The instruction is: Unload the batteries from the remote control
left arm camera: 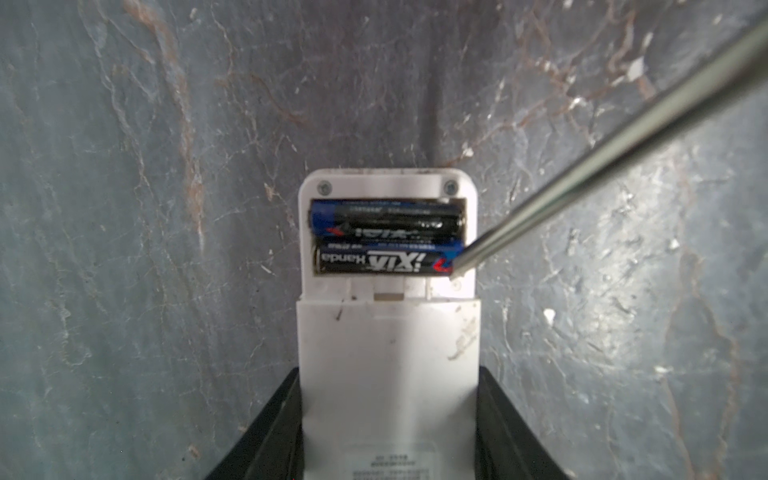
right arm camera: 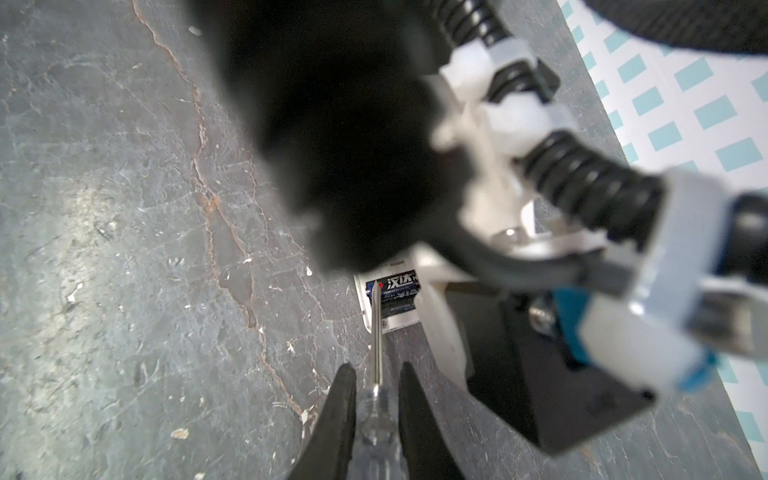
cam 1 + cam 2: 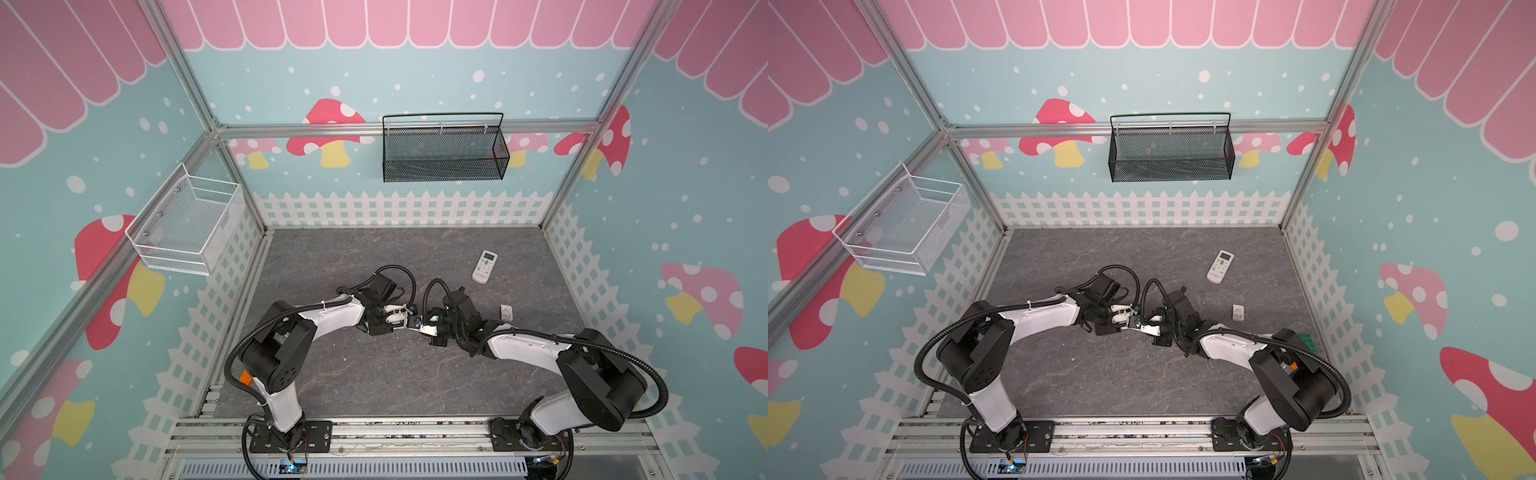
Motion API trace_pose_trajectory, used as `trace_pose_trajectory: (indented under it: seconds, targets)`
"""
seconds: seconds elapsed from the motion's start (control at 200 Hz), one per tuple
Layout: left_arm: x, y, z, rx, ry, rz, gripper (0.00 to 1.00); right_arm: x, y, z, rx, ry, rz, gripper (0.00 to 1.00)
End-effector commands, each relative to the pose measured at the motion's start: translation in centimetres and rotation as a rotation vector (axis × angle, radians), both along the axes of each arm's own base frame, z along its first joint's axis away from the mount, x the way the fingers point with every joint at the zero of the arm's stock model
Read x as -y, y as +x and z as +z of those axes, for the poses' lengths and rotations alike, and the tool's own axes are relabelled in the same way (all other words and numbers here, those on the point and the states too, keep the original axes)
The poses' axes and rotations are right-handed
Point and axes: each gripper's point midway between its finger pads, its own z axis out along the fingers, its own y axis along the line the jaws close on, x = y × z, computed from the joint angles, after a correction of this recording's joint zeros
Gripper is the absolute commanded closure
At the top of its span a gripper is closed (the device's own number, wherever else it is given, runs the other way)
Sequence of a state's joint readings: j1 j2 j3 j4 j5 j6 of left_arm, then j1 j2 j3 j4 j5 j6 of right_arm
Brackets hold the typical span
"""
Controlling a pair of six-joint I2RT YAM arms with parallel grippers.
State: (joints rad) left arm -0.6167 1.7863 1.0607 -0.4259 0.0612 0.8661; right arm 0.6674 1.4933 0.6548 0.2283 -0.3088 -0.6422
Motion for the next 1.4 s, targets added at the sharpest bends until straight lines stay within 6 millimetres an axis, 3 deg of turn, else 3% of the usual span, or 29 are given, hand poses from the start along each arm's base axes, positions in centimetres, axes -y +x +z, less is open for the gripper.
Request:
trace_pose_trajectory:
  seconds: [0.0,1.396]
  targets:
    - [0.2,-0.2,-0.2,-0.02,-0.013,0.0,1.0,0.1,-0.3,-0.9,-0.023,-0.015,0.011,1.0]
    - [0.1,-0.1,-0.2,-0.015,-0.01,0.0,1.0,0.4,-2.1,-2.3,-0.06,-0.071,0.073,1.0]
